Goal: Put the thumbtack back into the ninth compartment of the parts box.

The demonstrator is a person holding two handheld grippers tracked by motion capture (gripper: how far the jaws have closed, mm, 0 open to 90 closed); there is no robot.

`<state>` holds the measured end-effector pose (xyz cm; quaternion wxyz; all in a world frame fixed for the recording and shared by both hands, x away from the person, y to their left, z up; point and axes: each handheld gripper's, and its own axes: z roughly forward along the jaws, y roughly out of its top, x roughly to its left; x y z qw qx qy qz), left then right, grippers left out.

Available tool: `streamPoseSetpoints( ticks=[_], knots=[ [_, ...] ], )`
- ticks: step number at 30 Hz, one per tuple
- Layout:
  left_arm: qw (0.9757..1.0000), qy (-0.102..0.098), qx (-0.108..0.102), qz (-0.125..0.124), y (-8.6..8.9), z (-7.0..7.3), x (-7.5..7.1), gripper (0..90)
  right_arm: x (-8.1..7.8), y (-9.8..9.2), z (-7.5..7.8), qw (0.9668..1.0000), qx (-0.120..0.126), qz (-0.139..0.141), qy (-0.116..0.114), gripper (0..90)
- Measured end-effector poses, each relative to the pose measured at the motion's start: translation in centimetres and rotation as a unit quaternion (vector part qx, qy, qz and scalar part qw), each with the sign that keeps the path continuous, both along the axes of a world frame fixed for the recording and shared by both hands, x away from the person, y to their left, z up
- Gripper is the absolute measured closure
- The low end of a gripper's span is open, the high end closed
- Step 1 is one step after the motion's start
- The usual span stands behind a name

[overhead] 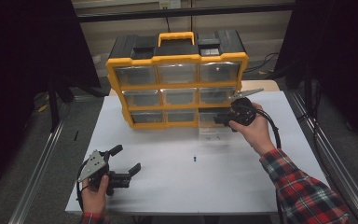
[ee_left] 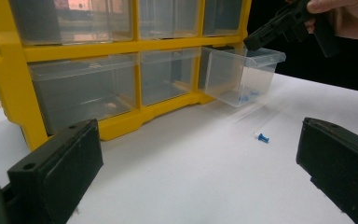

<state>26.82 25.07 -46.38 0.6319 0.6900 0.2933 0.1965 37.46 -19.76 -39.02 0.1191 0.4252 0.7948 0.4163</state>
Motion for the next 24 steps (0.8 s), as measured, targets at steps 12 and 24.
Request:
streamPoseSetpoints(
  ticks=[12,24],
  knots=[
    [0.9992,-0.008,0.038,-0.011,0.5,0.1,0.1,0.1,-1.1,0.3,0.3,0.9998,0.016,0.001,-0.013,46.0],
    [0.9992,-0.008,0.038,-0.011,0.5,0.1,0.1,0.1,-2.4,1.2,0.2,0.9994,0.019,0.017,-0.023,22.0]
  ],
)
